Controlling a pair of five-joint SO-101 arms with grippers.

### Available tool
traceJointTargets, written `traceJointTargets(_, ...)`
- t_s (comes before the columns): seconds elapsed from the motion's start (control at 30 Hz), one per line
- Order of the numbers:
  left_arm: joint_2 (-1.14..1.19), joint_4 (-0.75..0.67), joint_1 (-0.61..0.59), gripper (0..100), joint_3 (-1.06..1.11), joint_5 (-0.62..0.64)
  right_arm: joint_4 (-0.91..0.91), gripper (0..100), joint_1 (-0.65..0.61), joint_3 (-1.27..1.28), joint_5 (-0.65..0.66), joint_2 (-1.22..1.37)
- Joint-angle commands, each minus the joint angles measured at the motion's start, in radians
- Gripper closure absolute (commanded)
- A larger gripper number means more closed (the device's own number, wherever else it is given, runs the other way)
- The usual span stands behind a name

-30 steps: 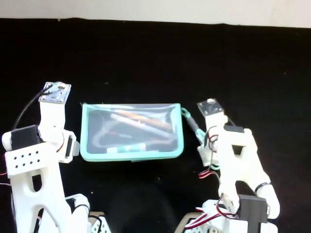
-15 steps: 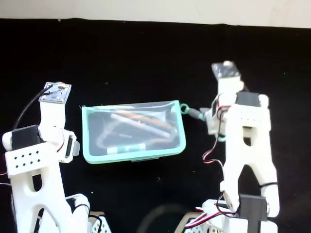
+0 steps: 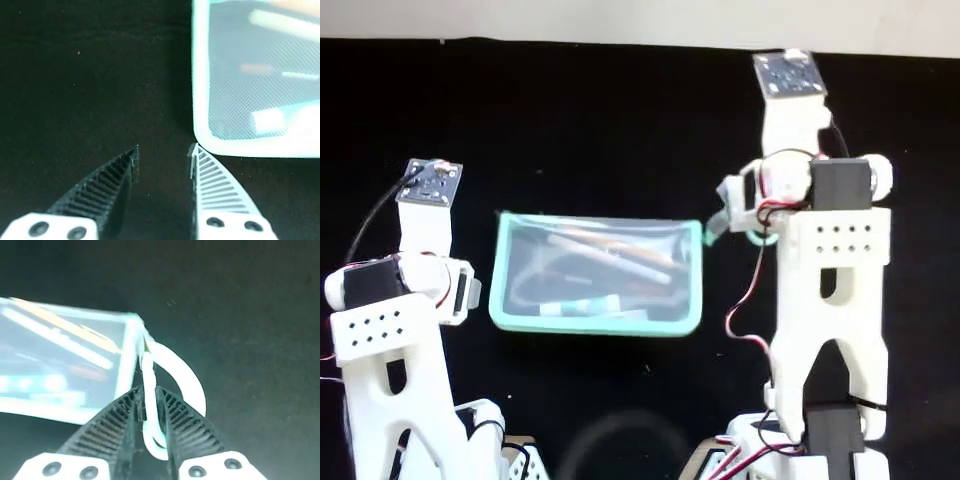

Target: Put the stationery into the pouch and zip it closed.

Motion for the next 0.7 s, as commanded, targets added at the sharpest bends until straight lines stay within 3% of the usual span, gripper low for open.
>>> traceJointTargets(0.0, -0.004, -0.017, 0.018, 82, -0.036, 0.009, 0.024, 99.1, -0.067, -0.124, -0.061, -0.015)
traceJointTargets(0.17, -0.004, -0.017, 0.018, 82, -0.036, 0.009, 0.024, 99.1, -0.147, -0.246, -0.129, -0.015)
traceJointTargets(0.67, -0.004, -0.017, 0.018, 82, -0.042, 0.009, -0.002, 99.1, -0.372, -0.576, -0.129, -0.013)
